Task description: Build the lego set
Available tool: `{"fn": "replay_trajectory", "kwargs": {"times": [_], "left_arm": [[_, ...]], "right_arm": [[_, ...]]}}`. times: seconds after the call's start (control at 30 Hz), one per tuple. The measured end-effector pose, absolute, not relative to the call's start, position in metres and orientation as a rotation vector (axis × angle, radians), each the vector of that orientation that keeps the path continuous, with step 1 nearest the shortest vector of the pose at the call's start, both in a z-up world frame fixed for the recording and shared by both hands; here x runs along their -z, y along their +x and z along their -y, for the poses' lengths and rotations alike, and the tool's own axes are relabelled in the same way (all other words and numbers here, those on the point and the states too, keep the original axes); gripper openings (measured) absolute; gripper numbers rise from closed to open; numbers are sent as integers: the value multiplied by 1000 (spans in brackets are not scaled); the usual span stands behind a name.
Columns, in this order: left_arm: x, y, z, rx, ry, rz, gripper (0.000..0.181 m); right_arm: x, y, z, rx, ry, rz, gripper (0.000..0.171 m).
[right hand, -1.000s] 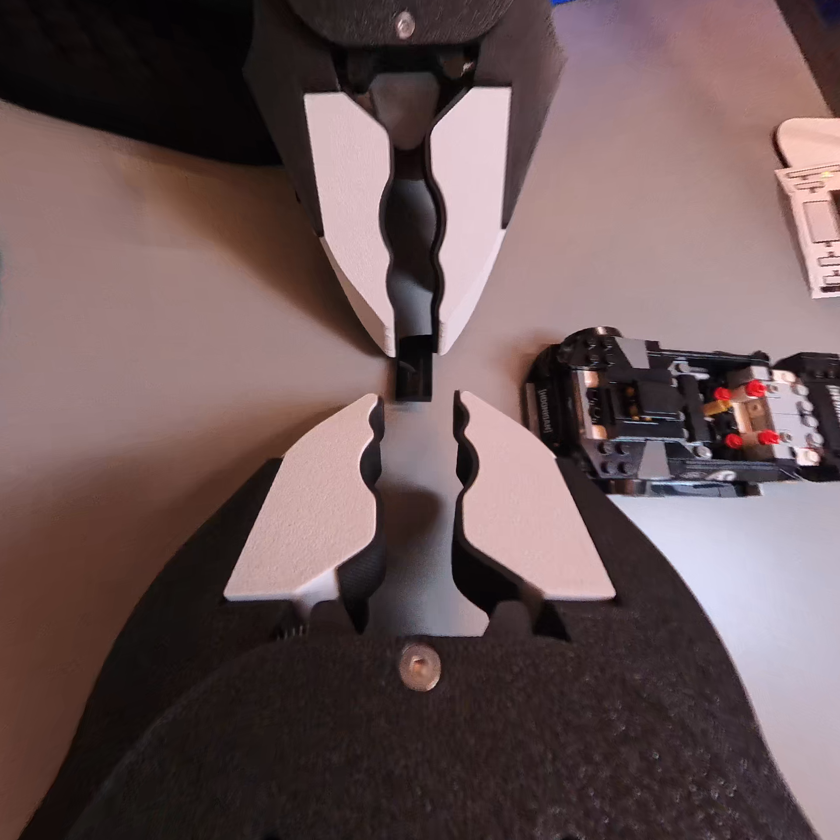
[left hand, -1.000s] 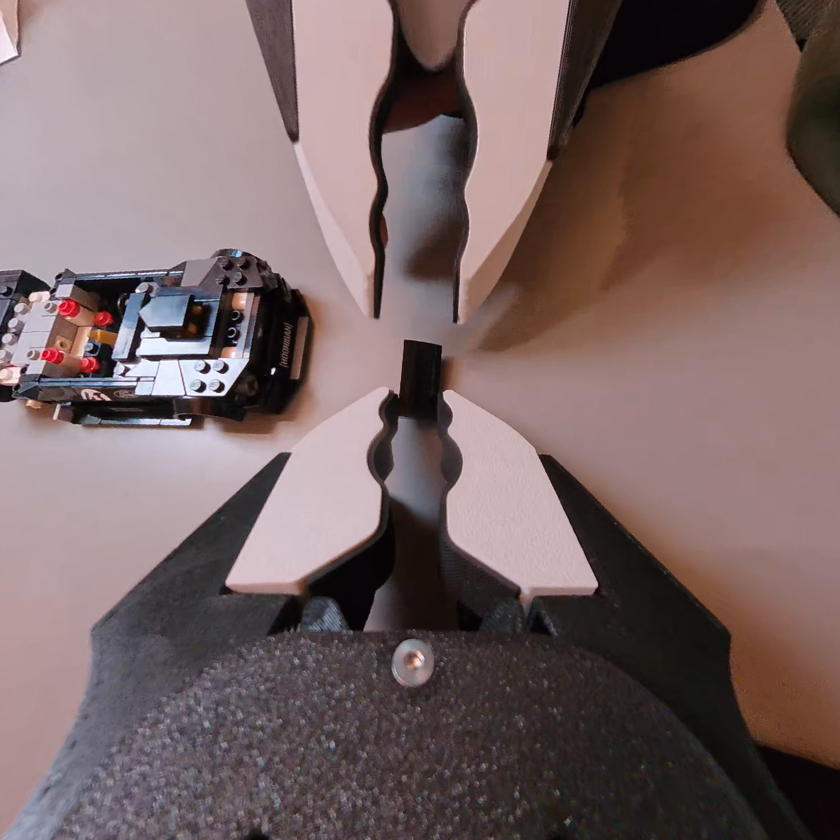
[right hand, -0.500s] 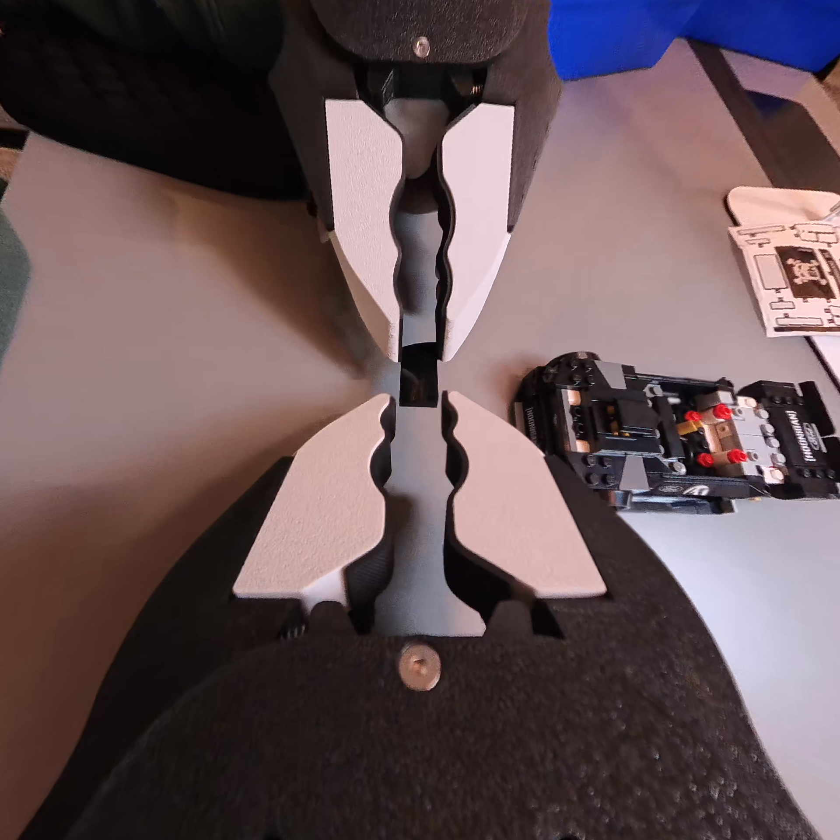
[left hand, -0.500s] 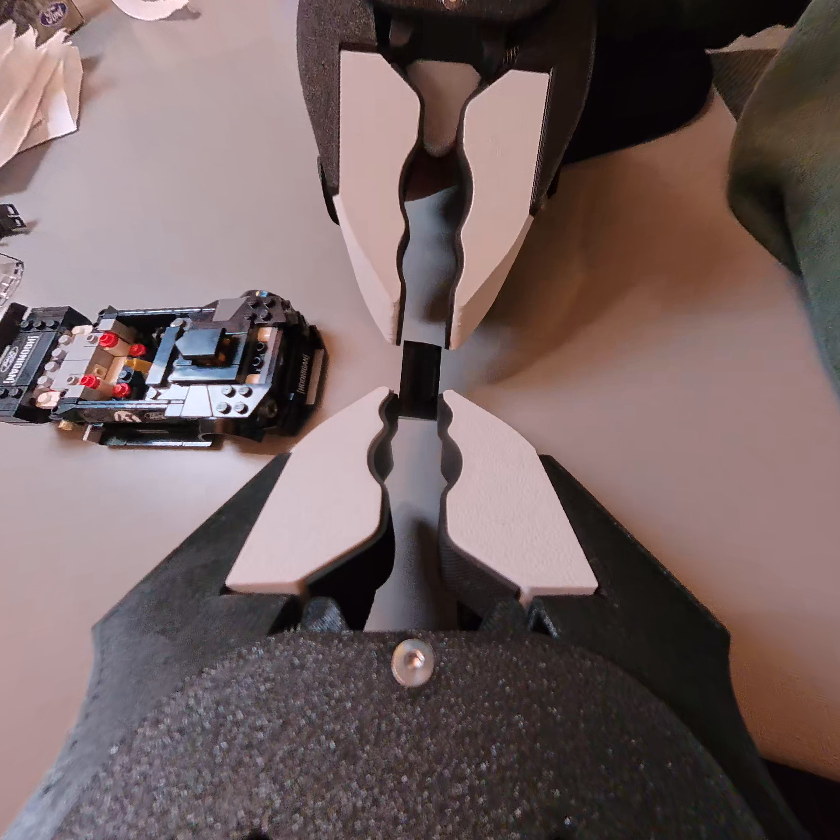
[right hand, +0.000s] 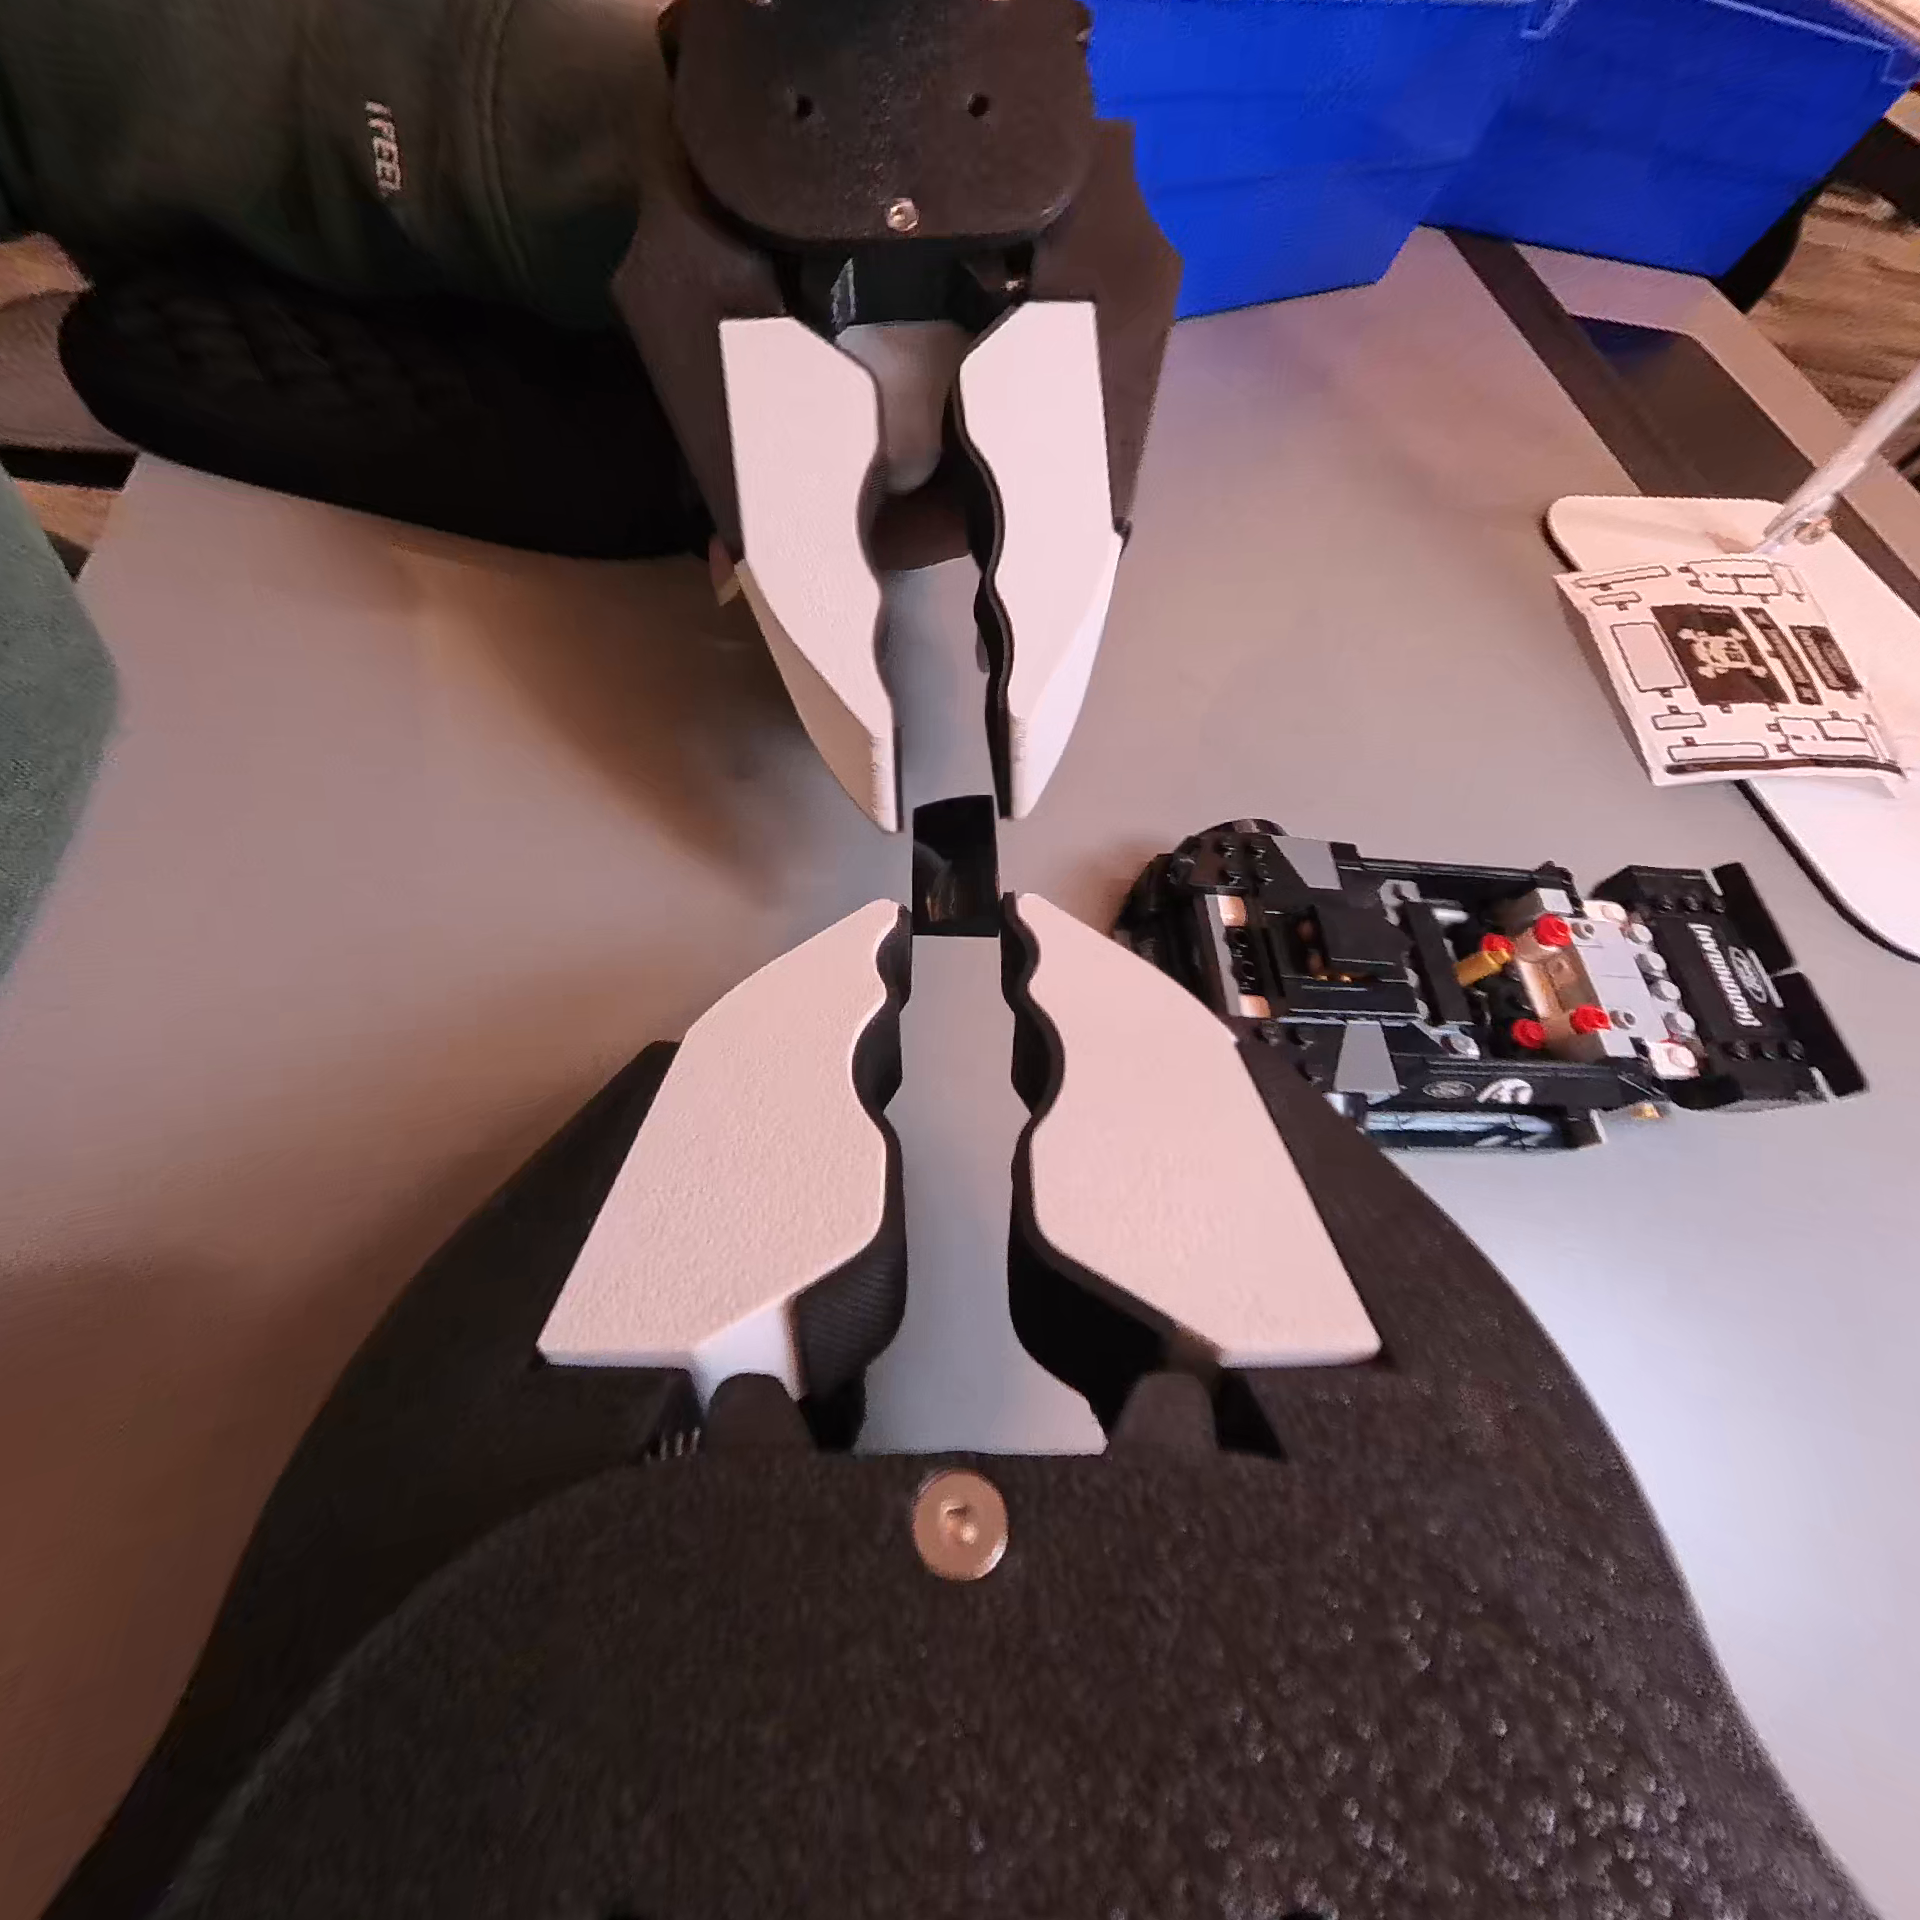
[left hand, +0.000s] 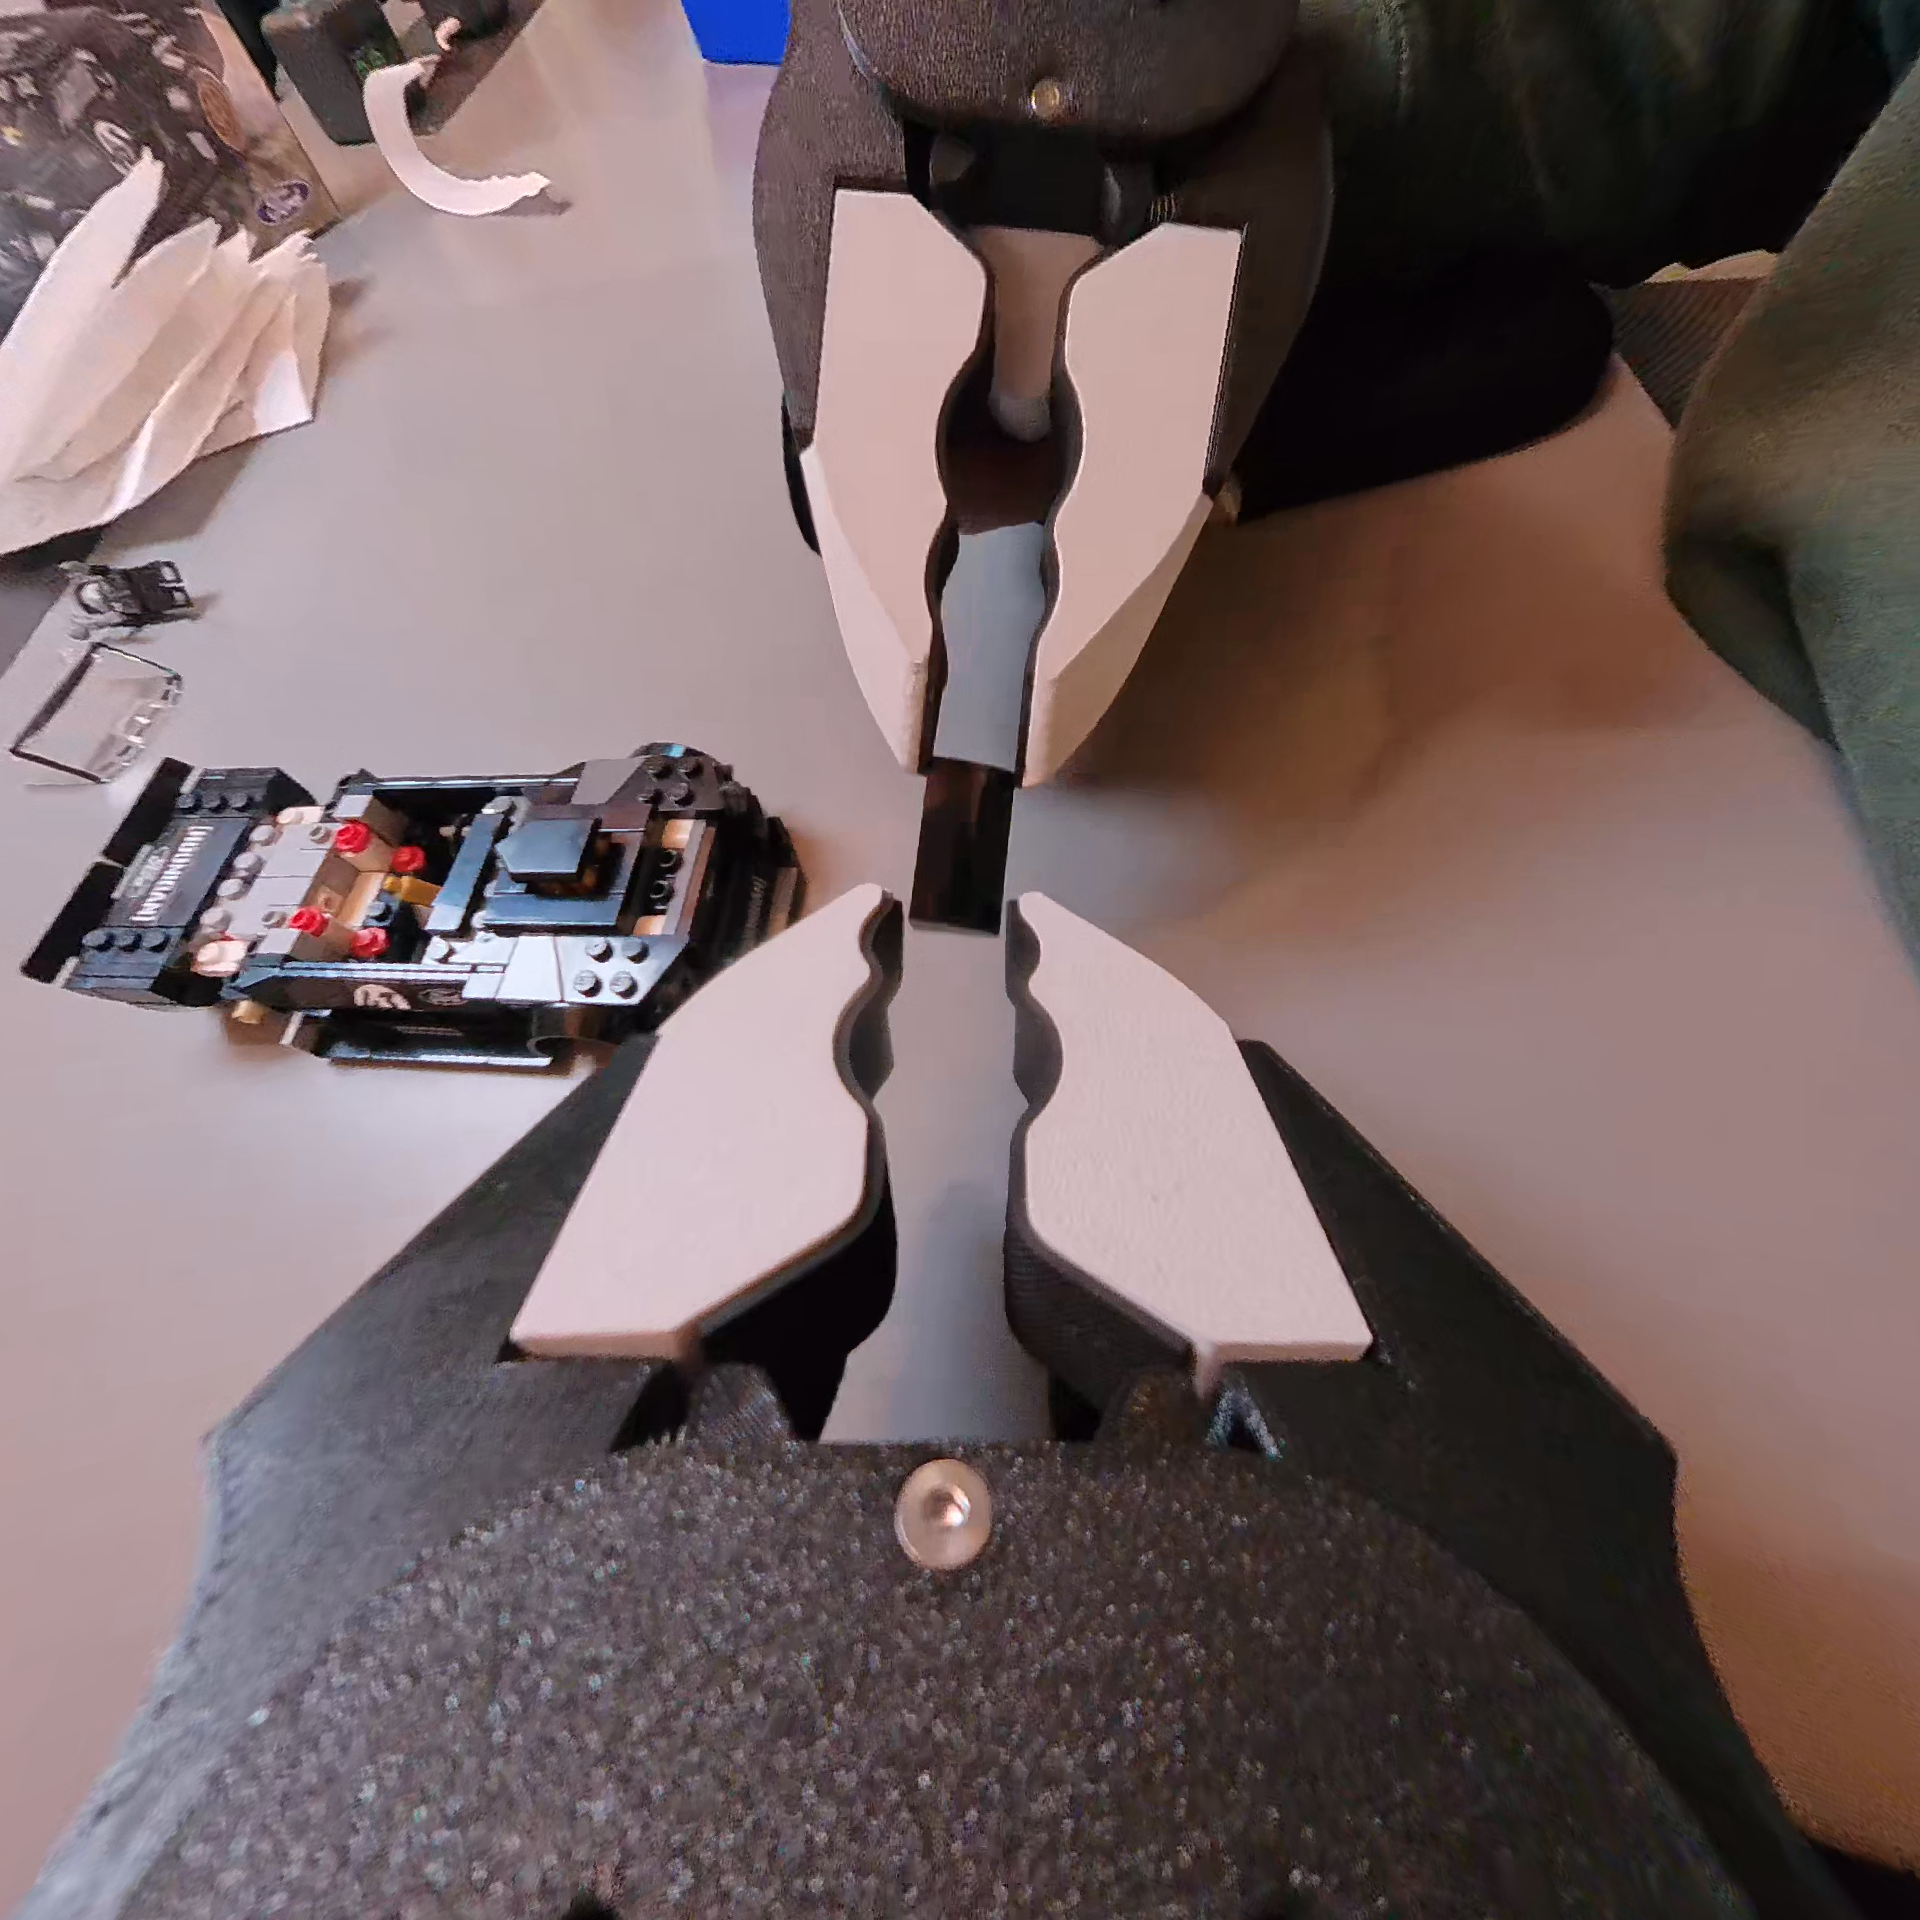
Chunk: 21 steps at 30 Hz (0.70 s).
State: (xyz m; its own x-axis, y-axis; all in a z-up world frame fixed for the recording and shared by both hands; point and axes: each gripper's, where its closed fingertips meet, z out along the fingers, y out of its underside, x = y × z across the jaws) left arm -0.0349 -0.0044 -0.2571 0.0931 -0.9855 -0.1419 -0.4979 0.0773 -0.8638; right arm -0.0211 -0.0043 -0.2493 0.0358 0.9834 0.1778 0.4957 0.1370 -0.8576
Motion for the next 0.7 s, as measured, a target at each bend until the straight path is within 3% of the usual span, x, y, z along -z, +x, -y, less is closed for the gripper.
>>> {"fn": "replay_trajectory", "kwargs": {"times": [0.33, 0.7], "left_arm": [[241, -33, -46, 614, -1514, -1495, 26], [262, -30, -64, 550, -1539, -1596, 22]], "right_arm": [[240, -17, -45, -647, -1536, 1536, 16], [262, -15, -65, -501, -1613, 1619, 16]]}}
